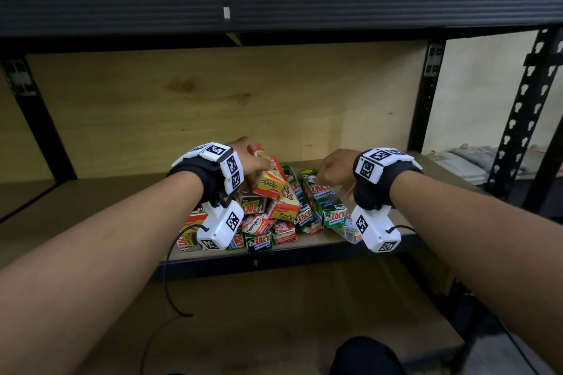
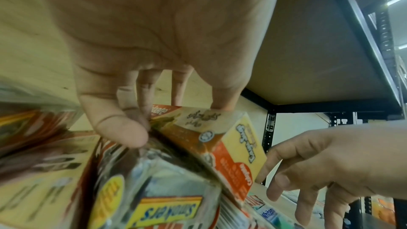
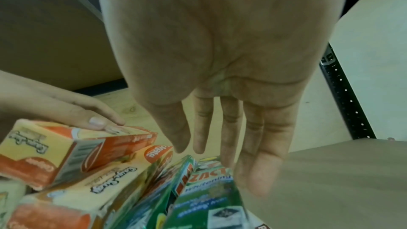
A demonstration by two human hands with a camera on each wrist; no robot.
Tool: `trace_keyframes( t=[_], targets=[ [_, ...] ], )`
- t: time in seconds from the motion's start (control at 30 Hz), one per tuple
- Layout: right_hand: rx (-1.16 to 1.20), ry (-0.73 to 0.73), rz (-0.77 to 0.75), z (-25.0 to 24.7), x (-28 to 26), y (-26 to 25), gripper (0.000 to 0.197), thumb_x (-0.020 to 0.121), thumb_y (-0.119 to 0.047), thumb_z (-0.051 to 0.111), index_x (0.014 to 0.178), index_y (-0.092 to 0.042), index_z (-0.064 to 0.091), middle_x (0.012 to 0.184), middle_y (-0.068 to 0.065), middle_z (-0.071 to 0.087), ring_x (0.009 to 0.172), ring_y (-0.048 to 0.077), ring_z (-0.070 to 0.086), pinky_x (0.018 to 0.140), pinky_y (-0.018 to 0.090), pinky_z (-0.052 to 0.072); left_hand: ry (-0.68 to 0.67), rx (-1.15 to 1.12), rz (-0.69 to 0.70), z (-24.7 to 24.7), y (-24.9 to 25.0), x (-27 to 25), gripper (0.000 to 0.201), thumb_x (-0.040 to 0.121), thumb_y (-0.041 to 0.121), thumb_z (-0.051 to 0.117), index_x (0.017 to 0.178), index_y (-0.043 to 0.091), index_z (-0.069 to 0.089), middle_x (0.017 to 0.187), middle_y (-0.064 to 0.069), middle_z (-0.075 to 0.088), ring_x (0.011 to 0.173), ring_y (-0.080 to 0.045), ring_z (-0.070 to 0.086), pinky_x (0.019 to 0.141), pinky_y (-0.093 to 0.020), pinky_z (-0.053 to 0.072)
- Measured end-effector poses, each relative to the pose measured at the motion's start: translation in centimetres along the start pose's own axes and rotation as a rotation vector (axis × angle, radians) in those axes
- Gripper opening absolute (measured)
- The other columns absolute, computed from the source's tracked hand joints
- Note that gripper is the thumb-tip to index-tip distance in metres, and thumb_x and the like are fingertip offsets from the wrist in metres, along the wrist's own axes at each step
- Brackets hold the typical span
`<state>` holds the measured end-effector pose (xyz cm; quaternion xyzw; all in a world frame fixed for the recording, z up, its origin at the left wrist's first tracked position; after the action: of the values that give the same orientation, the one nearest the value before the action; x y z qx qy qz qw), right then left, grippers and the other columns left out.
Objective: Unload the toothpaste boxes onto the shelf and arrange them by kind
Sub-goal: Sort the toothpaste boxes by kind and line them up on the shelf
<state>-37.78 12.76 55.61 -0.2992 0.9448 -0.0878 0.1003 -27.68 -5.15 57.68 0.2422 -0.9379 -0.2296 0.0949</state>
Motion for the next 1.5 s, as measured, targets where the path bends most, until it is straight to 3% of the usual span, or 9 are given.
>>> trace_keyframes(
  t=[0.23, 0.43, 0.57, 0.7, 0.9, 1.07, 1.27, 1.4, 1.5],
  targets=[
    [-0.035, -0.032, 0.003, 1.9, 0.6, 0.5, 0.061, 0.079, -0.063, 0.064, 0.118, -0.016, 0.066, 0.103, 0.003, 0.073, 0.094, 0.023, 0.069, 0.09, 0.041, 0.055, 0.014, -0.086, -0.062, 0.2, 0.0, 0.8, 0.07, 0.081, 0.045, 0.073, 0.137, 0.015, 0.045, 0.125, -0.007, 0.058, 0.102, -0.026, 0.056, 0.08, -0.029, 0.048],
    [-0.024, 0.001, 0.019, 2.8, 0.9, 0.6, 0.068, 0.074, -0.057, 0.072, 0.128, -0.018, 0.057, 0.128, 0.005, 0.059, 0.108, 0.026, 0.06, 0.096, 0.041, 0.05, -0.081, -0.188, -0.17, 0.8, 0.5, 0.8, 0.072, 0.078, 0.032, 0.08, 0.134, 0.004, 0.044, 0.12, -0.018, 0.062, 0.104, -0.033, 0.064, 0.093, -0.045, 0.052],
    [0.01, 0.008, 0.017, 2.8, 0.7, 0.7, 0.06, 0.078, -0.047, 0.071, 0.126, -0.014, 0.059, 0.127, 0.008, 0.06, 0.109, 0.028, 0.061, 0.096, 0.042, 0.051, -0.036, -0.09, -0.078, 0.7, 1.0, 1.3, 0.026, 0.086, 0.024, 0.07, 0.106, 0.015, 0.057, 0.103, -0.007, 0.057, 0.09, -0.021, 0.052, 0.089, -0.037, 0.049],
    [0.019, 0.026, 0.025, 2.7, 0.2, 0.9, 0.057, 0.078, -0.044, 0.069, 0.125, -0.014, 0.06, 0.129, 0.01, 0.06, 0.112, 0.029, 0.061, 0.096, 0.043, 0.051, -0.078, -0.068, -0.091, 0.6, 1.5, 0.9, 0.021, 0.088, 0.025, 0.067, 0.09, 0.016, 0.048, 0.101, -0.009, 0.055, 0.09, -0.025, 0.054, 0.087, -0.036, 0.048],
    [0.025, 0.036, 0.022, 2.8, -0.3, 1.3, 0.057, 0.08, -0.047, 0.066, 0.125, -0.013, 0.061, 0.128, 0.01, 0.061, 0.111, 0.028, 0.062, 0.095, 0.042, 0.052, 0.03, -0.197, -0.109, -3.3, 0.4, 0.7, 0.059, 0.087, 0.025, 0.069, 0.14, 0.019, 0.045, 0.124, -0.007, 0.056, 0.1, -0.026, 0.059, 0.077, -0.029, 0.048],
    [-0.023, 0.041, 0.013, 2.7, -0.3, 1.3, 0.056, 0.082, -0.049, 0.065, 0.125, -0.014, 0.06, 0.127, 0.009, 0.06, 0.11, 0.027, 0.061, 0.094, 0.038, 0.051, 0.164, -0.254, -0.108, -5.6, -1.4, 0.6, 0.05, 0.087, 0.022, 0.069, 0.135, 0.022, 0.053, 0.131, -0.006, 0.059, 0.109, -0.027, 0.062, 0.094, -0.031, 0.049],
    [-0.053, 0.018, 0.002, 2.8, -0.1, 0.8, 0.059, 0.085, -0.047, 0.064, 0.132, -0.014, 0.055, 0.134, 0.009, 0.054, 0.114, 0.028, 0.057, 0.097, 0.038, 0.049, 0.157, -0.224, -0.146, -5.2, -4.5, -0.2, 0.049, 0.084, 0.019, 0.073, 0.13, 0.019, 0.058, 0.117, -0.005, 0.063, 0.09, -0.022, 0.06, 0.068, -0.022, 0.046],
    [-0.072, 0.001, 0.021, 2.8, -0.1, 0.5, 0.06, 0.084, -0.049, 0.064, 0.132, -0.013, 0.056, 0.135, 0.01, 0.054, 0.116, 0.028, 0.056, 0.099, 0.039, 0.048, 0.131, -0.268, -0.173, -3.7, -6.1, -0.5, 0.038, 0.082, 0.011, 0.074, 0.118, 0.012, 0.063, 0.068, -0.001, 0.059, 0.05, -0.013, 0.052, 0.036, -0.014, 0.04],
    [-0.043, 0.016, 0.031, 2.5, 0.0, 0.0, 0.061, 0.079, -0.05, 0.064, 0.126, -0.011, 0.062, 0.13, 0.013, 0.06, 0.116, 0.03, 0.06, 0.099, 0.044, 0.049, 0.138, -0.253, -0.159, -3.5, -6.1, -0.4, 0.029, 0.084, 0.013, 0.073, 0.111, 0.012, 0.065, 0.071, -0.007, 0.069, 0.047, -0.011, 0.058, 0.041, -0.016, 0.042]
  ],
)
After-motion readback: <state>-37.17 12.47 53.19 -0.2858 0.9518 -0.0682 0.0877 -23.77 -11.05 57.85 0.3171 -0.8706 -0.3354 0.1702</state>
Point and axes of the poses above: each hand's wrist, its own x-axis towards the middle knuckle, its own z-axis out of the palm, y = z × x, the point moved 7 cm from there along x, towards the middle knuckle
